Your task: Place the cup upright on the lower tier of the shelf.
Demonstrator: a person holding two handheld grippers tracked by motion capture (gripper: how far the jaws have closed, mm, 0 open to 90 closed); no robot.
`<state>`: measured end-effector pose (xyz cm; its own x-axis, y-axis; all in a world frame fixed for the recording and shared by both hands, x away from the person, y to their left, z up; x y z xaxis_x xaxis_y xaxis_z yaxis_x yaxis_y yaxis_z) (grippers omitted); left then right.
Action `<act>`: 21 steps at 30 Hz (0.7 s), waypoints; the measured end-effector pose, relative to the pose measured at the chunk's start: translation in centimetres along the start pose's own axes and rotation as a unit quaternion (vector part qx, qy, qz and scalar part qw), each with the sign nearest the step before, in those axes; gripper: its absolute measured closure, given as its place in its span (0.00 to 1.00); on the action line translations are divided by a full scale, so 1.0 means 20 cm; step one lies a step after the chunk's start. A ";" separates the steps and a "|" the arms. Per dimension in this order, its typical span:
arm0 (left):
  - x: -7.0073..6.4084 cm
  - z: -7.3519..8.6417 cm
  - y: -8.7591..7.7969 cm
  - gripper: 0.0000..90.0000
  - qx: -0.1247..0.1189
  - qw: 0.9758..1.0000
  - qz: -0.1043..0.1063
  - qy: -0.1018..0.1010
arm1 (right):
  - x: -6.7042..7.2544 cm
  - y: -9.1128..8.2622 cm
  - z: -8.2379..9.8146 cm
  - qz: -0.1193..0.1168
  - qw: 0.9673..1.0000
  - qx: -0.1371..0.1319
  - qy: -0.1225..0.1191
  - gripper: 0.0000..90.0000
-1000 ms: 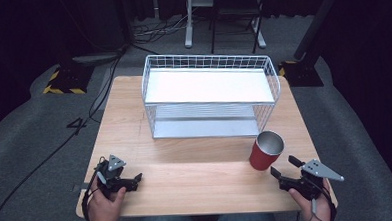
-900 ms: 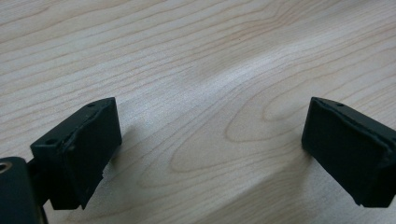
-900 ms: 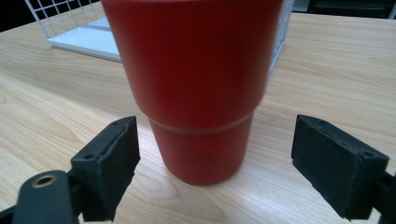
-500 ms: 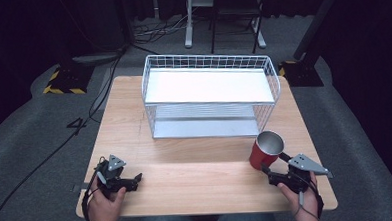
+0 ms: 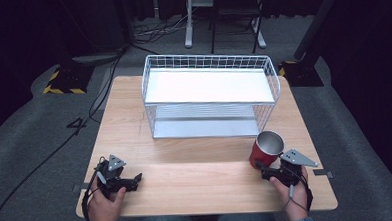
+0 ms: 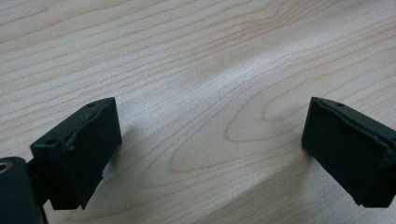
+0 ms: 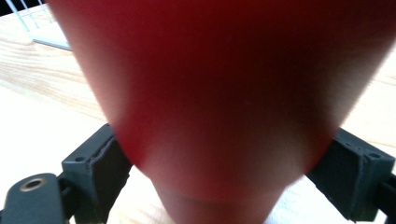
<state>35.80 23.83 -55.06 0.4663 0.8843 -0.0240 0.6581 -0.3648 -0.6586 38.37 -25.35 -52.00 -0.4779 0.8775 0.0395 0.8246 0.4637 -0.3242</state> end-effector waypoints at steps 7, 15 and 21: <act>0.00 0.00 0.00 0.06 -0.001 1.000 0.000 -0.001 | -0.01 0.05 0.00 0.002 1.000 -0.005 0.001 0.15; 0.00 0.00 0.00 0.06 0.001 1.000 0.000 0.000 | -0.01 0.08 0.00 0.002 1.000 0.004 -0.014 0.16; 0.00 0.00 0.00 0.06 0.001 1.000 0.000 0.000 | -0.01 0.10 0.00 0.009 1.000 0.022 -0.019 0.18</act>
Point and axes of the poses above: each handheld gripper's, and its own axes: y roughly forward along the jaws, z roughly out of its underside, x roughly to its left, the point moved 6 cm from there along y, roughly forward along the jaws, and after that the axes turned 6 degrees about -x, right-handed, at the moved point
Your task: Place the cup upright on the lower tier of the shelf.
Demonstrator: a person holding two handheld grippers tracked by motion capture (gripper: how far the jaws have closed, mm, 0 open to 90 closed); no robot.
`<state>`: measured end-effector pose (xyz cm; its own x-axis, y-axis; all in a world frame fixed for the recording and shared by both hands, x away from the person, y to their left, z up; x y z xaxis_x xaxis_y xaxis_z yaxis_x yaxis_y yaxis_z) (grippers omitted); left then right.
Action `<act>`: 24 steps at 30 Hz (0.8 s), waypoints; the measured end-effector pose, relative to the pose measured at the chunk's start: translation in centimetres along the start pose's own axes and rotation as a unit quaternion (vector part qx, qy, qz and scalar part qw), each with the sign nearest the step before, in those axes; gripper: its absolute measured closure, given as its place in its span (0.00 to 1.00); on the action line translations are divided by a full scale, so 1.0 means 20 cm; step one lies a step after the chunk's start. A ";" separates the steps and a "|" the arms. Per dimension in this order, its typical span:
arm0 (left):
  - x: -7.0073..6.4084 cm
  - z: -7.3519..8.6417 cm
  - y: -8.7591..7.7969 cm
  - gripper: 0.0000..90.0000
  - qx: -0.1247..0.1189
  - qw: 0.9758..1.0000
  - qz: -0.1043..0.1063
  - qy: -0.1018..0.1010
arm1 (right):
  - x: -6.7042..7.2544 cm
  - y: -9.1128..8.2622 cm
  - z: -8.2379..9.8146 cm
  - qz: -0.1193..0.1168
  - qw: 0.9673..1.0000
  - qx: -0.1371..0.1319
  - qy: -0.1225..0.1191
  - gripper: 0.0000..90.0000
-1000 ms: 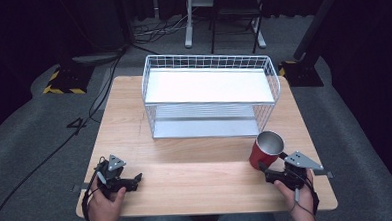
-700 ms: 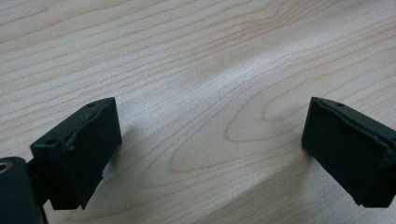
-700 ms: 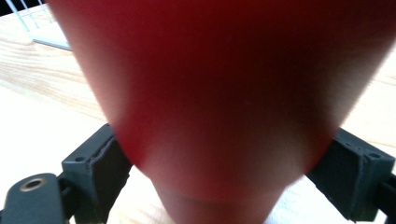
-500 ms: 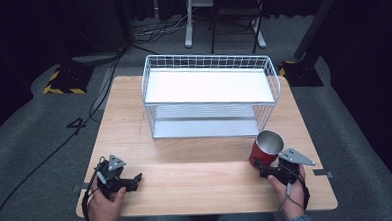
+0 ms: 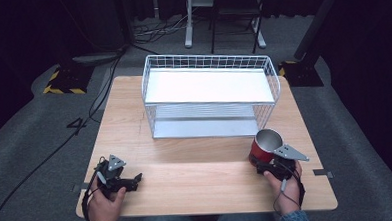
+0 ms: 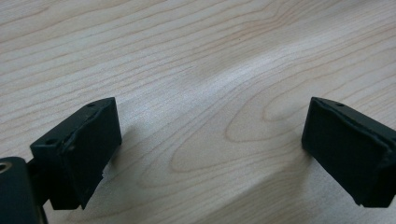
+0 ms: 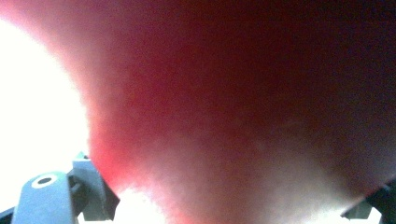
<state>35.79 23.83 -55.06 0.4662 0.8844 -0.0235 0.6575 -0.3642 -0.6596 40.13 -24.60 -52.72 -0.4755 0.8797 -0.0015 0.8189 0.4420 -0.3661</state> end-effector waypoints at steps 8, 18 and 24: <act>0.00 0.00 0.00 0.06 0.000 1.000 0.000 0.000 | 0.00 0.01 0.00 0.000 1.000 0.011 0.009 0.18; 0.00 0.00 0.00 0.06 0.000 1.000 0.000 0.000 | 0.00 0.00 0.00 0.003 1.000 0.008 0.007 0.19; 0.00 0.00 0.00 0.06 0.000 1.000 0.000 0.000 | 0.01 0.00 0.00 -0.005 1.000 0.003 0.013 0.19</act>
Point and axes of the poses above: each handheld gripper's, and its own axes: y roughly forward along the jaws, z roughly out of its underside, x roughly to its left, the point moved 6 cm from there along y, roughly forward along the jaws, and after that the axes turned 6 degrees about -x, right-handed, at the moved point
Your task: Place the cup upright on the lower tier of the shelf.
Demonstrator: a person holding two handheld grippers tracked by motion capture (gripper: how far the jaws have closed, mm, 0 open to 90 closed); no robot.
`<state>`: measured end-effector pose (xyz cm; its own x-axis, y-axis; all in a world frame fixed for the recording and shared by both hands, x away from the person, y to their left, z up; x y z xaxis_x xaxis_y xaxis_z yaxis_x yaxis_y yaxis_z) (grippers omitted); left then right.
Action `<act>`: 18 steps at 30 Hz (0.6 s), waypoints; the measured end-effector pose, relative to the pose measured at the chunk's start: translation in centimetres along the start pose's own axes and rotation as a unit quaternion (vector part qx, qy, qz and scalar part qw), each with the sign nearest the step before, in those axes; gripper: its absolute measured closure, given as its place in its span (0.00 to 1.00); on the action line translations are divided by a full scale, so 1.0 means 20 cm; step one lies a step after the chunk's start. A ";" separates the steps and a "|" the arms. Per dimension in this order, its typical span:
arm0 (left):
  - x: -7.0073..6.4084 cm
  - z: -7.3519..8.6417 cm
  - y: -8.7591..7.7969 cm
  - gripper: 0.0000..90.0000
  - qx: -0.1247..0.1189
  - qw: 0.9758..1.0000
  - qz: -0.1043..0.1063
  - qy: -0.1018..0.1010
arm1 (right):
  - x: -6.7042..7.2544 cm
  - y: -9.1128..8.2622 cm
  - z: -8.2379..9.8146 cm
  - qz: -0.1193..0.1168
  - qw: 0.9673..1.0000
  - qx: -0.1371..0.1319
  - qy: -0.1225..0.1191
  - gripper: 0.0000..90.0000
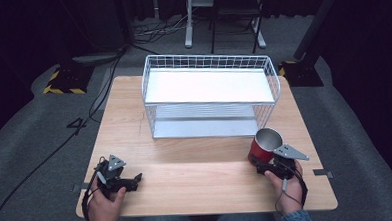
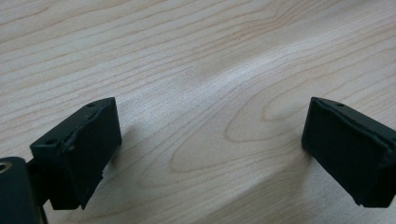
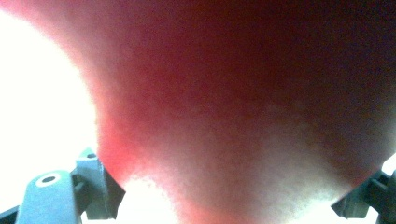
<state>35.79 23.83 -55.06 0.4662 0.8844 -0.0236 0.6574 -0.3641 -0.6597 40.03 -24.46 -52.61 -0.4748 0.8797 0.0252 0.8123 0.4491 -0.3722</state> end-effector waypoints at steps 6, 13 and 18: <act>0.00 0.00 0.00 0.06 -0.001 1.000 -0.001 -0.001 | 0.04 0.00 -0.06 -0.014 1.000 -0.007 -0.005 0.19; 0.00 0.00 0.00 0.06 0.000 1.000 0.000 0.000 | 0.09 0.04 -0.13 -0.033 0.999 -0.005 -0.007 0.19; 0.00 0.00 0.00 0.06 0.000 1.000 0.000 0.000 | 0.13 0.09 -0.18 -0.046 0.999 -0.002 -0.013 0.19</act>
Point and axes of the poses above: each handheld gripper's, and its own axes: y roughly forward along the jaws, z roughly out of its underside, x roughly to its left, the point moved 6 cm from there along y, roughly forward along the jaws, and after that the axes turned 6 degrees about -x, right-handed, at the moved point
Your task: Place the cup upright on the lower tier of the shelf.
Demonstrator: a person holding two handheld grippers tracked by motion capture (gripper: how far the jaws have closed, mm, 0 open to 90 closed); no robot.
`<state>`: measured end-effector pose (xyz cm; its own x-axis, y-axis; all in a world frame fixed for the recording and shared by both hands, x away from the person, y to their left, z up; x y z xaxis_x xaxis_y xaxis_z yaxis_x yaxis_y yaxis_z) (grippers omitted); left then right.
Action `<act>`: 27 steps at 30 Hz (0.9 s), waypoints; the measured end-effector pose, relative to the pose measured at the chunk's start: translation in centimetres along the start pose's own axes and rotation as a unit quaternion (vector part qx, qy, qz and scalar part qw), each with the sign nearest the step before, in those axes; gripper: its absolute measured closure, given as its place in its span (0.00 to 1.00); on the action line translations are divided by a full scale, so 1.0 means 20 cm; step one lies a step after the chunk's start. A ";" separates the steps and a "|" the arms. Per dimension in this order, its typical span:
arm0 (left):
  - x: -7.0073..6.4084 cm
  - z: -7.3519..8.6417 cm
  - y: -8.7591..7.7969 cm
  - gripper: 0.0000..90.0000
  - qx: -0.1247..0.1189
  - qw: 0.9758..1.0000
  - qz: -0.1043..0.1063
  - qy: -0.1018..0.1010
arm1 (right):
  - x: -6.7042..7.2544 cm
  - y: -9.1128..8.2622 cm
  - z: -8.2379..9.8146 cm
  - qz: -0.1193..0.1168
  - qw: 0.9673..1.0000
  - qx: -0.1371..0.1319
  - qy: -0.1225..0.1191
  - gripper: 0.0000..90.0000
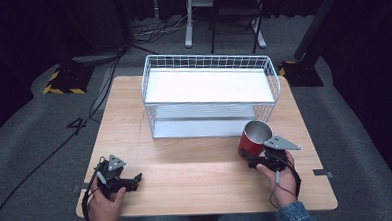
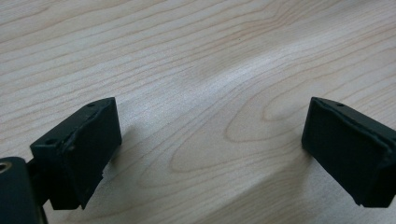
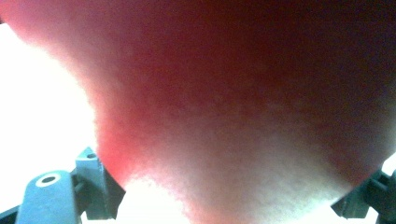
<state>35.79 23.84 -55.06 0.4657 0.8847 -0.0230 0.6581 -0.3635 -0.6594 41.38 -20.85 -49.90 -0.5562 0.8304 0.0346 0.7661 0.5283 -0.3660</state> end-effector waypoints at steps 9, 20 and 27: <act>0.00 0.00 0.00 0.06 0.000 1.000 0.000 0.000 | 0.07 0.12 -0.10 -0.022 1.000 0.004 -0.013 0.19; 0.00 0.00 0.00 0.06 -0.002 1.000 -0.002 -0.004 | 0.14 0.32 -0.19 -0.042 0.999 0.008 -0.020 0.19; 0.00 0.00 0.00 0.06 -0.001 1.000 -0.002 -0.005 | 0.17 0.43 -0.23 -0.047 0.998 0.009 -0.030 0.19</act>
<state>35.67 23.81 -55.09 0.4571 0.8890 -0.0277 0.6617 -0.3606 -0.6574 47.63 -12.67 -48.68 -0.6435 0.7653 0.0146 0.7043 0.5994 -0.3805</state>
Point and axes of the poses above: each handheld gripper's, and its own axes: y roughly forward along the jaws, z roughly out of its underside, x roughly to its left, the point moved 6 cm from there along y, roughly forward along the jaws, and after that the axes turned 6 degrees about -x, right-handed, at the moved point
